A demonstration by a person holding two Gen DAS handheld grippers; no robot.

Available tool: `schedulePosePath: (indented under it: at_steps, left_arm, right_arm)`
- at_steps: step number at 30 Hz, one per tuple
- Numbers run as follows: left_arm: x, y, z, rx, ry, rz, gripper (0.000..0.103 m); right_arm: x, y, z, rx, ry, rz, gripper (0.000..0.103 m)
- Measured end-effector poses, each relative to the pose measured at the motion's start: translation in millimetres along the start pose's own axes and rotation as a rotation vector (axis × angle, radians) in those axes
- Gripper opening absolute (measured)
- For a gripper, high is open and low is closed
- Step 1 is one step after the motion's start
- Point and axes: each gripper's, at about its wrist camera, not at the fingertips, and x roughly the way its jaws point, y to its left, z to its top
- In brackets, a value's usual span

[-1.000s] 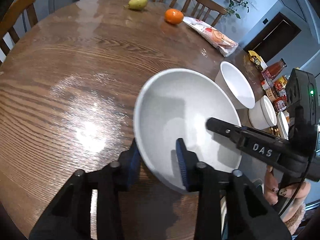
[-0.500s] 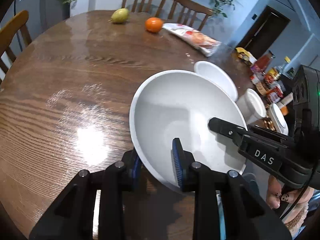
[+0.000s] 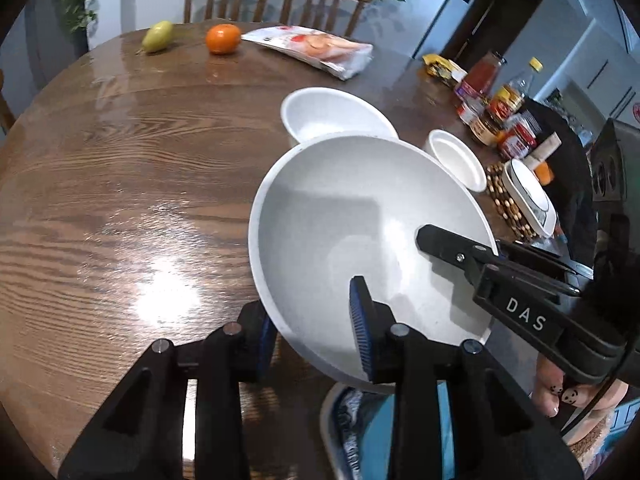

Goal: Organize plates and bowls
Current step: 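Lift the large white bowl with both grippers and carry it over the teal plate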

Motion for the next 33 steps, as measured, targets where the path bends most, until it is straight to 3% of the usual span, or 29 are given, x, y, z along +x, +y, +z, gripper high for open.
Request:
schedulePosePath:
  at_steps: [12,33]
  left_arm:
    - [25.6,-15.8,5.5,0.026,0.062,-0.001,0.031]
    - [40.1,-20.1,6.0,0.041,0.107,0.001,0.031]
  right_arm:
    - [6.8,-27.0,-4.2,0.051,0.010,-0.034,0.014]
    - [16.9,-36.3,-12.9,0.070,0.017,-0.055,0.014]
